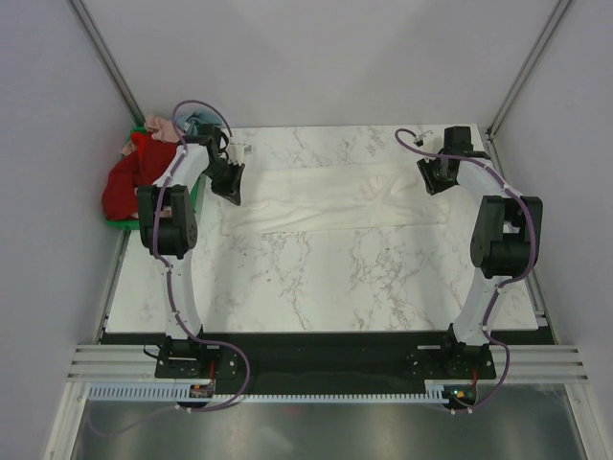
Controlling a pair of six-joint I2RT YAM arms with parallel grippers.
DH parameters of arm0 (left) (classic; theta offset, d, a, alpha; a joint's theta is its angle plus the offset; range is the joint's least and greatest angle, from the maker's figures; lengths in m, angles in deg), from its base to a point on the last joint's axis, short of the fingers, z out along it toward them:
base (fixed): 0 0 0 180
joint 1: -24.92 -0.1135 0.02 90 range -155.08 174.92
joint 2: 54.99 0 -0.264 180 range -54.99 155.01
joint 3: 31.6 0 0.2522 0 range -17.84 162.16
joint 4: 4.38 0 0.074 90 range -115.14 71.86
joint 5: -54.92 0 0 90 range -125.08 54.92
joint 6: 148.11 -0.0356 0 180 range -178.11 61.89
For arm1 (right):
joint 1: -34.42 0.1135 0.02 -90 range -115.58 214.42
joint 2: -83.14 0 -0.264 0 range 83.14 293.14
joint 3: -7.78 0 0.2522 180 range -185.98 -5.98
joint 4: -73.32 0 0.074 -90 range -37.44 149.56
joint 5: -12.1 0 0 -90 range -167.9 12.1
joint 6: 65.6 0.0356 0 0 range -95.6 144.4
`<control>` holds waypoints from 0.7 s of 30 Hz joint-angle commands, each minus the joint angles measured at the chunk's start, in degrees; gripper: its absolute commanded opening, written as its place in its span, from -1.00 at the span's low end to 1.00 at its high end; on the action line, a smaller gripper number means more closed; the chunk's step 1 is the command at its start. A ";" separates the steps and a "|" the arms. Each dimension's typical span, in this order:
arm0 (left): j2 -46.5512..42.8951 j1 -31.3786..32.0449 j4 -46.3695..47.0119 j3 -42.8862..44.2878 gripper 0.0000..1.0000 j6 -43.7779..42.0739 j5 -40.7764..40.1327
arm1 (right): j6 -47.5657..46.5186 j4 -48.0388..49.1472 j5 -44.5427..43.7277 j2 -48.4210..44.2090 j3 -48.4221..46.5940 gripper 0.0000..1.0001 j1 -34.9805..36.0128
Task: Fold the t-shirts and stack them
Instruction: Fold the tshirt
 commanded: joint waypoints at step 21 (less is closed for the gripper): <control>4.25 0.33 -0.29 5.77 -0.95 -0.13 0.54 | -0.48 0.71 -1.25 -0.73 -1.68 -0.20 0.15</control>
